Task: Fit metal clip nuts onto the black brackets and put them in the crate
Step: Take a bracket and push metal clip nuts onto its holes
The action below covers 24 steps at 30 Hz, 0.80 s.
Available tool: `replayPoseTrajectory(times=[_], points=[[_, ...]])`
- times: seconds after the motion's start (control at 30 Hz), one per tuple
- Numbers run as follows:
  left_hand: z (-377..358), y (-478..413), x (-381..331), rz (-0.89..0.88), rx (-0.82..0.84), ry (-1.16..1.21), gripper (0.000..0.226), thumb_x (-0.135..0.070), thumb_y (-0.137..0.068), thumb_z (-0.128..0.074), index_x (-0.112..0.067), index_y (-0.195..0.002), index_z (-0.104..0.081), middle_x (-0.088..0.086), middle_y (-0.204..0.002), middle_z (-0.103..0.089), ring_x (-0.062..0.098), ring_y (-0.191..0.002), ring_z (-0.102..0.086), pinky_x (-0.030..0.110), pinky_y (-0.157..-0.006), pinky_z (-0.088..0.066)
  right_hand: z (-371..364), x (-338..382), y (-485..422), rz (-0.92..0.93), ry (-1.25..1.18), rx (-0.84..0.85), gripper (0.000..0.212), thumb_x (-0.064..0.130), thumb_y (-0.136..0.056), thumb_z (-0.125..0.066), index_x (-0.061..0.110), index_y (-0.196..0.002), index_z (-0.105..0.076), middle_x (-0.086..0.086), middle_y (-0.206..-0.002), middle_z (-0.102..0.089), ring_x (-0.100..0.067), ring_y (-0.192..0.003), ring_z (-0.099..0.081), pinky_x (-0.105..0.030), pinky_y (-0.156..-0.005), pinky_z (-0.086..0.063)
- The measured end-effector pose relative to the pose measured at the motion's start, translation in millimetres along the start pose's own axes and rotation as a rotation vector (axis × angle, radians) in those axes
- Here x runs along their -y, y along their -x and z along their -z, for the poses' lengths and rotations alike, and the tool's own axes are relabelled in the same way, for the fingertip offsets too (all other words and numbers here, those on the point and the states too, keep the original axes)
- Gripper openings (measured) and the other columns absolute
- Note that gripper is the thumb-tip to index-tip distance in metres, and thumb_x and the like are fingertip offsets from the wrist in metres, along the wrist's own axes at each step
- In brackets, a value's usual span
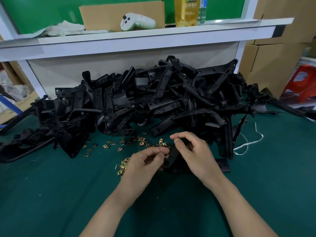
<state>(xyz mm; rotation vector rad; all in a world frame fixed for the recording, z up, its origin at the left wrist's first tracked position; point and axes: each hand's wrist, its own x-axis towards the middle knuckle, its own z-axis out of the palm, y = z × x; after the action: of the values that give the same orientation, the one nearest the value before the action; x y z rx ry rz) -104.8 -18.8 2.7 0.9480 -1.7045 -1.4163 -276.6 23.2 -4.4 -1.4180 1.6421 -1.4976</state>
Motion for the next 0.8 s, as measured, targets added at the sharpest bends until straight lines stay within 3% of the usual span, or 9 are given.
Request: replayPoseTrajectory(times=[0.27, 0.47, 0.67, 0.8], points=[[-3, 1, 0, 0.028, -0.04, 0.083, 0.017, -0.017, -0.098, -0.064, -0.028, -0.106, -0.074, -0.008, -0.092, -0.076, 0.003, -0.082, -0.068, 0.014, -0.075, -0.053, -1, -1, -1, 0.019, 0.003, -0.013, 0.017, 0.034, -0.1, -0.058, 0.047, -0.102, -0.069, 0.02, -0.106, -0.065, -0.006, -0.089, -0.061, -0.009, -0.074, -0.045], [-7, 5, 1, 0.034, -0.067, 0.143, 0.014, -0.024, -0.095, -0.068, -0.029, -0.105, -0.076, -0.008, -0.095, -0.077, 0.006, -0.089, -0.07, 0.019, -0.081, -0.055, -2, -3, -1, 0.037, 0.004, -0.045, 0.018, 0.034, -0.1, -0.058, 0.048, -0.102, -0.068, 0.016, -0.101, -0.064, -0.011, -0.083, -0.06, -0.013, -0.072, -0.048], [-20, 17, 3, -0.063, -0.105, -0.081, 0.03, -0.026, -0.093, -0.071, -0.043, -0.117, -0.063, -0.031, -0.103, -0.068, -0.007, -0.094, -0.066, 0.003, -0.077, -0.045, -2, -4, -2, 0.048, 0.015, -0.07, 0.018, 0.033, -0.101, -0.057, 0.048, -0.103, -0.068, 0.018, -0.102, -0.063, -0.01, -0.086, -0.06, -0.019, -0.074, -0.049], [-24, 19, 4, -0.122, -0.154, -0.186, 0.031, -0.026, -0.094, -0.07, -0.046, -0.116, -0.061, -0.03, -0.107, -0.068, -0.01, -0.1, -0.062, 0.001, -0.081, -0.042, -3, -4, -2, 0.052, 0.037, -0.077, 0.018, 0.034, -0.101, -0.056, 0.048, -0.103, -0.067, 0.02, -0.104, -0.063, -0.007, -0.089, -0.06, -0.013, -0.075, -0.047]])
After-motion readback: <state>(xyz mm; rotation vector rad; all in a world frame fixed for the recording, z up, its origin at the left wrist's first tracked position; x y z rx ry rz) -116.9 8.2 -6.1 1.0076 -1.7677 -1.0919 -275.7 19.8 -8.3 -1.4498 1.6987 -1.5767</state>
